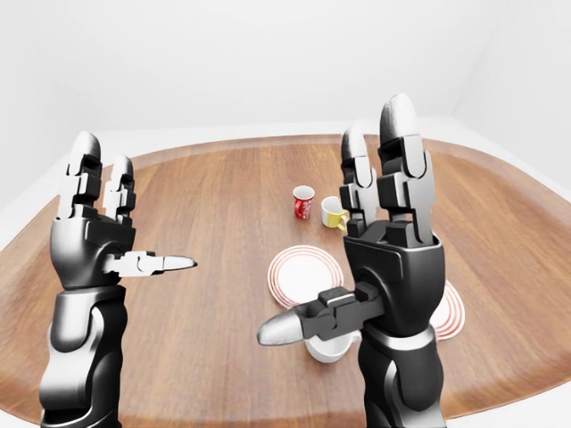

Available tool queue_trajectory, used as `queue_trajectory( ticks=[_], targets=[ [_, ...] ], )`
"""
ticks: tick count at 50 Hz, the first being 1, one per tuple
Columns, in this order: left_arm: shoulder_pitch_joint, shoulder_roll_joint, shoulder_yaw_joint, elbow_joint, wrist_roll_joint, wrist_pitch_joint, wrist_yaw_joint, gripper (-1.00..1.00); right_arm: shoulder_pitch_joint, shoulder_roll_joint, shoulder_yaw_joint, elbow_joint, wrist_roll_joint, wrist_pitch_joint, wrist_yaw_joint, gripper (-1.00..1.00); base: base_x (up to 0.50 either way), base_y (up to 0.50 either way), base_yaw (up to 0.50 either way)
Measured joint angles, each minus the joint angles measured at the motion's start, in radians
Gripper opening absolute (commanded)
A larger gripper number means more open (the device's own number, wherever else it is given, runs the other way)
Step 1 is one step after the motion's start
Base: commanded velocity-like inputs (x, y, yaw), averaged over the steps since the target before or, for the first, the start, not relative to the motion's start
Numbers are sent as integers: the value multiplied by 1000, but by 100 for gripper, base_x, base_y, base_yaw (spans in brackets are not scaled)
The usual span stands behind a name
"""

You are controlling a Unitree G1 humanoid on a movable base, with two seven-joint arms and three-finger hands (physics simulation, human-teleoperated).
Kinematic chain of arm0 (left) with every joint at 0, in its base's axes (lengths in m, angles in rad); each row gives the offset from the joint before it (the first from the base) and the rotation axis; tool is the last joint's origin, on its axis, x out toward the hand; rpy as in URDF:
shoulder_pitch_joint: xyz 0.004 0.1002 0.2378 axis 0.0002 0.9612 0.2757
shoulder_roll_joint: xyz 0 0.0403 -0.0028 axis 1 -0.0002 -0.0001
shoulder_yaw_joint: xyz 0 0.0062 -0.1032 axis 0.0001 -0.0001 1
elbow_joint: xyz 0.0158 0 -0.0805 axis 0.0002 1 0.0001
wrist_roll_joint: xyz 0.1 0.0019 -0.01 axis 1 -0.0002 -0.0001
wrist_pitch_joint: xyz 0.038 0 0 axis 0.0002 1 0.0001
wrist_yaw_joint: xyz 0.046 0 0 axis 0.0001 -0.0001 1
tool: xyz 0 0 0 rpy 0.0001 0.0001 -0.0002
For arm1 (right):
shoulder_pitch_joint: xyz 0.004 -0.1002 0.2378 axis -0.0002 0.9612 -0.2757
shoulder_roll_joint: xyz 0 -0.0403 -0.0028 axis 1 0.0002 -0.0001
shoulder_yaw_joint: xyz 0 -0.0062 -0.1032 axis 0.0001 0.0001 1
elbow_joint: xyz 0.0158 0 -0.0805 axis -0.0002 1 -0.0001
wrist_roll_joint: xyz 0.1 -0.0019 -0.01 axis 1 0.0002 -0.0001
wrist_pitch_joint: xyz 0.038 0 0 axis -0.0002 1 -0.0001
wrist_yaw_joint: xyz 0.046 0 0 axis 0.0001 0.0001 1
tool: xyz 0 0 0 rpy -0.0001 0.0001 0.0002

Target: Put the white mug on the left plate.

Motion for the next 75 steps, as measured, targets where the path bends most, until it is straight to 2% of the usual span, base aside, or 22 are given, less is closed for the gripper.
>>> queue_trajectory(
  ticks=[24,45,75],
  targets=[
    [-6,3,5,5,-4,0,1,99,170,-6,7,-57,-68,0,120,100,0,0,0],
    [1,1,0,12,1,0,-2,99,227,-2,-37,-76,-125,0,207,100,0,0,0],
    [4,-1,-1,12,4,0,-2,99,335,-49,56,-33,-336,0,320,100,0,0,0]
  ],
)
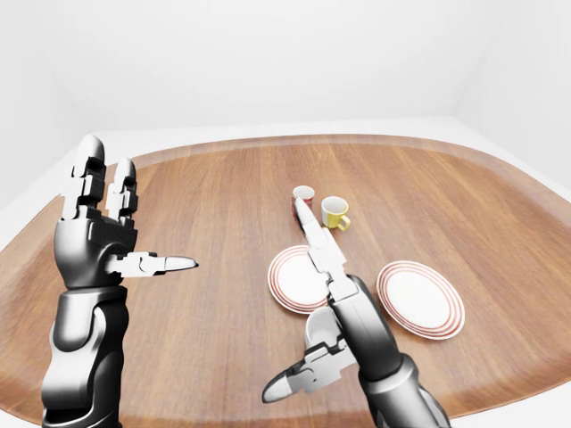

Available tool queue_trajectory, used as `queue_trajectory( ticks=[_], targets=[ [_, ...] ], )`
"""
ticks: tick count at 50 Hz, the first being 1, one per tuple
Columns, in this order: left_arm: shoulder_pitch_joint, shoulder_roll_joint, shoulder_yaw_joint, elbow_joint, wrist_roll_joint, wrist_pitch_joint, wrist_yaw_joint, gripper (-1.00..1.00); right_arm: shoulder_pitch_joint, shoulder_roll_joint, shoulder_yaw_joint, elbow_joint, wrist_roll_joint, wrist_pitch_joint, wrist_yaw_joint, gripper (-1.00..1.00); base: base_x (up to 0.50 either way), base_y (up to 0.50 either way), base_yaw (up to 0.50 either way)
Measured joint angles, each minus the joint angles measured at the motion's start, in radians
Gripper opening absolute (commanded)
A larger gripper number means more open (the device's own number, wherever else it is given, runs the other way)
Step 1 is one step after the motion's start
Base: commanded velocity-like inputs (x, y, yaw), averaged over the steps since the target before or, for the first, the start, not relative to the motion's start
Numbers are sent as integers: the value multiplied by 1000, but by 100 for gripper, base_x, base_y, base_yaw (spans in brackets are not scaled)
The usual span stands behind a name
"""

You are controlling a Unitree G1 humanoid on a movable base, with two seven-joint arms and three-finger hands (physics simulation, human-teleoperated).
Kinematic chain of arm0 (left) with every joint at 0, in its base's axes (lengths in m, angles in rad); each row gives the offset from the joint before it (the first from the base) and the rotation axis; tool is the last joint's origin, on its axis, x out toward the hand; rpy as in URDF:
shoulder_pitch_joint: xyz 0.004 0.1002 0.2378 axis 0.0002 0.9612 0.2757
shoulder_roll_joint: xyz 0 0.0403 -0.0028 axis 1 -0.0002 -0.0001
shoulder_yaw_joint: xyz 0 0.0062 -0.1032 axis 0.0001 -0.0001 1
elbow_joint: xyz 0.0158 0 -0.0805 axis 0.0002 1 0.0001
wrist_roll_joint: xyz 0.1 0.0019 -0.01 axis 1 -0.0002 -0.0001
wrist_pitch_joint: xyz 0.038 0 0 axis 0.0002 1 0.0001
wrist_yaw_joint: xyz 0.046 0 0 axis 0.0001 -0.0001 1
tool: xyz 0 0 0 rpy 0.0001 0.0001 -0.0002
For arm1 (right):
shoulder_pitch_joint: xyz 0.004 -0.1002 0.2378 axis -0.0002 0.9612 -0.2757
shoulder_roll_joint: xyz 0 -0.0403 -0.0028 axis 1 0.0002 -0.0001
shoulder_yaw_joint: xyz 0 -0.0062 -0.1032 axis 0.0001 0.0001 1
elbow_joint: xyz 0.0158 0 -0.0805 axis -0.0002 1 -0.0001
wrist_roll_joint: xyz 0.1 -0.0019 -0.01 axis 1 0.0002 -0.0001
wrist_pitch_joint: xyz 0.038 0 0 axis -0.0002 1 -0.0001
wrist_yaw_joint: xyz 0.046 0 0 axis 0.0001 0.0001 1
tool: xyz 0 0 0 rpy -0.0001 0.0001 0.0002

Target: Put the white mug on the left plate.

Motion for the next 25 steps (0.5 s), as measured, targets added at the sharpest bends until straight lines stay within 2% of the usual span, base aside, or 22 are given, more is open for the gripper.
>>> queue_trajectory(
  ticks=[25],
  targets=[
    [5,-1,-1,-3,1,0,-2,99,52,-23,27,60,-240,0,104,100,0,0,0]
  ],
)
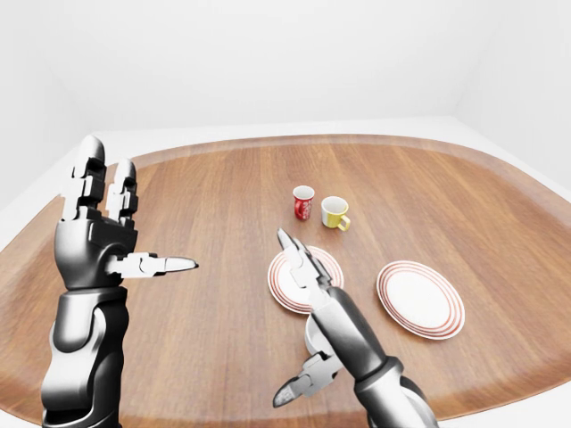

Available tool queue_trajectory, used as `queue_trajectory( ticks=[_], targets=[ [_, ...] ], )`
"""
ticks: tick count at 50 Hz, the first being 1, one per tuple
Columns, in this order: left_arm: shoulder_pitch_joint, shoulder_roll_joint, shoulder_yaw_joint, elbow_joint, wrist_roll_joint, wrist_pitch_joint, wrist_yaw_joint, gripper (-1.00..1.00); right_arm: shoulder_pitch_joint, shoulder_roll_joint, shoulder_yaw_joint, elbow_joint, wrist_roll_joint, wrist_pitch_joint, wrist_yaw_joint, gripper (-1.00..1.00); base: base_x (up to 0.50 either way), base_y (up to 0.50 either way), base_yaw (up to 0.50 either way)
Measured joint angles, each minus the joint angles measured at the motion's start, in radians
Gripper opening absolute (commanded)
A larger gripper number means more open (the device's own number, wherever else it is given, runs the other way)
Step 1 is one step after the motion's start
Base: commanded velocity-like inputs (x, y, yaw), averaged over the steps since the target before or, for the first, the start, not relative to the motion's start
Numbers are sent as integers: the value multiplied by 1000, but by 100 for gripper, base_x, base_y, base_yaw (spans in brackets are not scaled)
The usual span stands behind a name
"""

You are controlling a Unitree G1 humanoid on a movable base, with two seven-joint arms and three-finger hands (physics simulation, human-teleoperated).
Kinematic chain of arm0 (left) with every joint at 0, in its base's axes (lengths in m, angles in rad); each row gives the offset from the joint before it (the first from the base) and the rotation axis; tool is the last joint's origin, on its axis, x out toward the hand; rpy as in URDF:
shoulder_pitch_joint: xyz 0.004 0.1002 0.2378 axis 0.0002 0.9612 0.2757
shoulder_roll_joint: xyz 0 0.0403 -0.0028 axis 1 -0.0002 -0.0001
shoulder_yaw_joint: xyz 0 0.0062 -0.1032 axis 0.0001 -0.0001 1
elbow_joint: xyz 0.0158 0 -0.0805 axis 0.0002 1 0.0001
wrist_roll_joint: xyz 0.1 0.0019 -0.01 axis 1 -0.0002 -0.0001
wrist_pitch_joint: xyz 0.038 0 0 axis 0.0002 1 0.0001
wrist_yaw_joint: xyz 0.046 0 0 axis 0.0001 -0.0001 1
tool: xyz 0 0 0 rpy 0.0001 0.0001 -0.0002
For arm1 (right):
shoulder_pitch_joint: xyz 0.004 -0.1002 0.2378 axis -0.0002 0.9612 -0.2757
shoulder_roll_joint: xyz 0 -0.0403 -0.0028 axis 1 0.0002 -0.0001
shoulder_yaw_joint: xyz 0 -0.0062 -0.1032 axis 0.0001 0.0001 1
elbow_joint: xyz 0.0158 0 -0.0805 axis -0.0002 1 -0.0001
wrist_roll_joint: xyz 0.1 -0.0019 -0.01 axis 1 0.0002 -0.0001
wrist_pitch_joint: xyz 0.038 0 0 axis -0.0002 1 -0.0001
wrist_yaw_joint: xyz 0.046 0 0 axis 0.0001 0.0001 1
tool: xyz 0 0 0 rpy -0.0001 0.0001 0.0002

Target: Put the white mug on the left plate.

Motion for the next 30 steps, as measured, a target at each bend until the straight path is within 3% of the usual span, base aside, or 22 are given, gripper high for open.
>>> queue_trajectory(
  ticks=[30],
  targets=[
    [3,-1,-3,-2,4,0,-1,99,24,40,-64,82,-198,0,101,100,0,0,0]
  ],
)
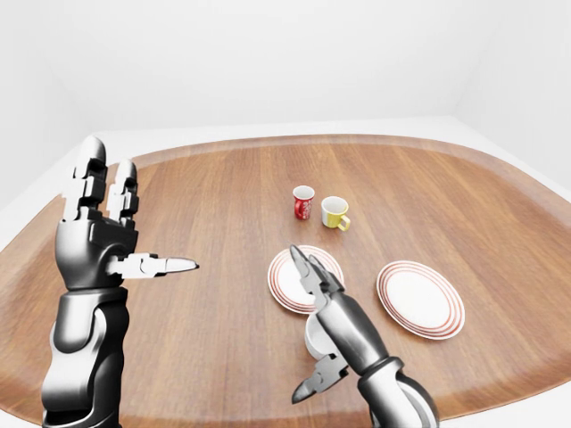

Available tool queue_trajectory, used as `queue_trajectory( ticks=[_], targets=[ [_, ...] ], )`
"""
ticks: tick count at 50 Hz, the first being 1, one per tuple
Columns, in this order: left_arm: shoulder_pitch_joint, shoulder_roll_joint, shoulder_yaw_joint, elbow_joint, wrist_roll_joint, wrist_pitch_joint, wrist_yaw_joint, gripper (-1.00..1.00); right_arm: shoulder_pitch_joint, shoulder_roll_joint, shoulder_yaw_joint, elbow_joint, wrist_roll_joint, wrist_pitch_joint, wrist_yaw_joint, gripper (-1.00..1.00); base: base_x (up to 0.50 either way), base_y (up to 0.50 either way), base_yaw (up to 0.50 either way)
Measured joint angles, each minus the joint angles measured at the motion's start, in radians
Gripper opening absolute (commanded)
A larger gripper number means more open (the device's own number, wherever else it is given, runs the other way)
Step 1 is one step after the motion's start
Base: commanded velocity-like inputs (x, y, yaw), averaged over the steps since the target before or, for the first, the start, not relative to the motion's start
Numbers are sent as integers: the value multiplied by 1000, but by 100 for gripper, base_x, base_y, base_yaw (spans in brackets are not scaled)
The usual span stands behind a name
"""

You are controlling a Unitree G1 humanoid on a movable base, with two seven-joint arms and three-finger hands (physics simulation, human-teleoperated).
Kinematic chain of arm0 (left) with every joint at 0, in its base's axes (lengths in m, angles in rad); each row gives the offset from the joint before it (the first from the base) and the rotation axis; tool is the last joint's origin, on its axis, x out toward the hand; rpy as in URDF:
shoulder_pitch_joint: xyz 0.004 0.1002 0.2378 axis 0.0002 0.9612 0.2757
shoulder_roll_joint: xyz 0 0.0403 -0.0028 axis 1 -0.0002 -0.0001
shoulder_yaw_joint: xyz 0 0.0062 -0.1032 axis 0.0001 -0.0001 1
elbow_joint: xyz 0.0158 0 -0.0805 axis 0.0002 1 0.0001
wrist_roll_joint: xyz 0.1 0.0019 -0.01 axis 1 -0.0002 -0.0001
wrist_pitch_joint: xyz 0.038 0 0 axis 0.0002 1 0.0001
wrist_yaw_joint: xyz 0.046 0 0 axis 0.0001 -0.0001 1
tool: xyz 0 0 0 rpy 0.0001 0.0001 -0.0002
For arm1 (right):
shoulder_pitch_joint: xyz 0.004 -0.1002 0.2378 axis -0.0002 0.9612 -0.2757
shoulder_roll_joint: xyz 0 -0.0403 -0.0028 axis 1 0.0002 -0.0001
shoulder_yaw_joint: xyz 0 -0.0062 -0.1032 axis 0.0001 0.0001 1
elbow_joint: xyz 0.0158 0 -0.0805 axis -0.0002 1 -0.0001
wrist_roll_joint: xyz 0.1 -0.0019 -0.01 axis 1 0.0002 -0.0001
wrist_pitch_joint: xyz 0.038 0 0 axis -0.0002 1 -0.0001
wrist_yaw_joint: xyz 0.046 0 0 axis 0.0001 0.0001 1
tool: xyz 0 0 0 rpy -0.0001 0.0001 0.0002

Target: Put the white mug on the left plate.

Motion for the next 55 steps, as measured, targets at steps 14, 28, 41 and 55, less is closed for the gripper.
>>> queue_trajectory(
  ticks=[14,28,41,55],
  targets=[
    [3,-1,-2,-2,2,0,-1,99,1,19,-37,41,-65,0,23,100,0,0,0],
    [3,-1,-1,-1,2,0,-3,99,-5,29,-51,69,-143,0,36,100,0,0,0],
    [5,-1,-2,0,3,0,-3,99,-11,33,-61,90,-202,0,42,100,0,0,0],
    [8,-3,-3,-1,4,0,-4,99,-23,36,-64,112,-259,0,45,100,0,0,0]
  ],
)
